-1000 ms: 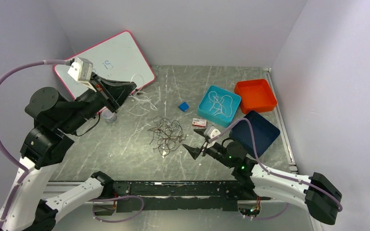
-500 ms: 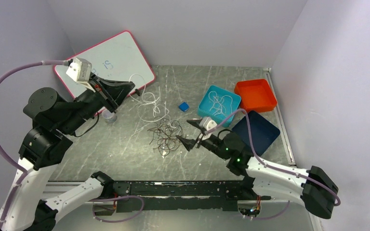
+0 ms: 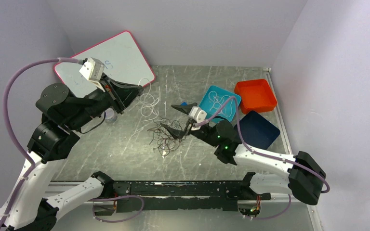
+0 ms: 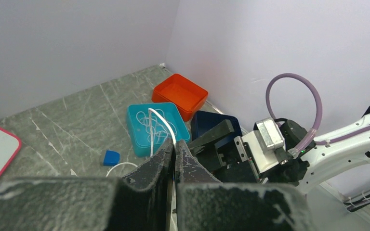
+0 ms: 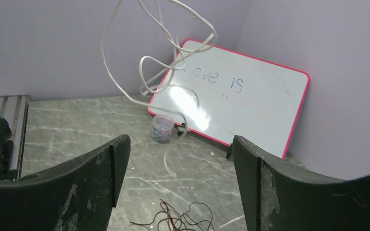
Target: Untangle the cables
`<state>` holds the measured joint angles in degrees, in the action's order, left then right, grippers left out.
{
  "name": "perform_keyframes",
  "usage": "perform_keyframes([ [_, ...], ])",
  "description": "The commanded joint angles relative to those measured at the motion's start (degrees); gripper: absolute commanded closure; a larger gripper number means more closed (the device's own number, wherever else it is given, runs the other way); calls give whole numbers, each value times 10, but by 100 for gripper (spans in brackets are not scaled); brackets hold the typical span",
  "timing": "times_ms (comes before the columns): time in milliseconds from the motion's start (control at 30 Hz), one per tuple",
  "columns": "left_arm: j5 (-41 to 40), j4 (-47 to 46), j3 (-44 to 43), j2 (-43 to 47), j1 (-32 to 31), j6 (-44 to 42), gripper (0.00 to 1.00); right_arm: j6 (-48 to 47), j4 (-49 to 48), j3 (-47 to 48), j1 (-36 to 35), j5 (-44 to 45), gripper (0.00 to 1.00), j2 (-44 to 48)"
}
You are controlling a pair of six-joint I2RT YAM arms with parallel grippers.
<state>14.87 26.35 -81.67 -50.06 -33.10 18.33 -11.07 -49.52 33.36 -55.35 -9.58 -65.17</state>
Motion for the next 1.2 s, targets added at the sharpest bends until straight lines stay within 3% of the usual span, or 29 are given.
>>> perform_keyframes([
  [0, 32, -22, 3, -4, -3, 3, 93, -26, -34, 33, -2, -28, 20, -28],
  [300, 45, -35, 19, 1, -2, 11, 93, -30, -35, 65, -2, -47, 25, -60],
  [833, 55, -47, 27, 7, -3, 21, 93, 47, -135, 108, -3, -97, 39, -164],
  [1000, 53, -48, 31, 10, -3, 22, 93, 58, -147, 112, -2, -99, 55, -172],
  [1167, 52, -49, 34, 13, -3, 22, 93, 70, -148, 95, -2, -72, 78, -164],
])
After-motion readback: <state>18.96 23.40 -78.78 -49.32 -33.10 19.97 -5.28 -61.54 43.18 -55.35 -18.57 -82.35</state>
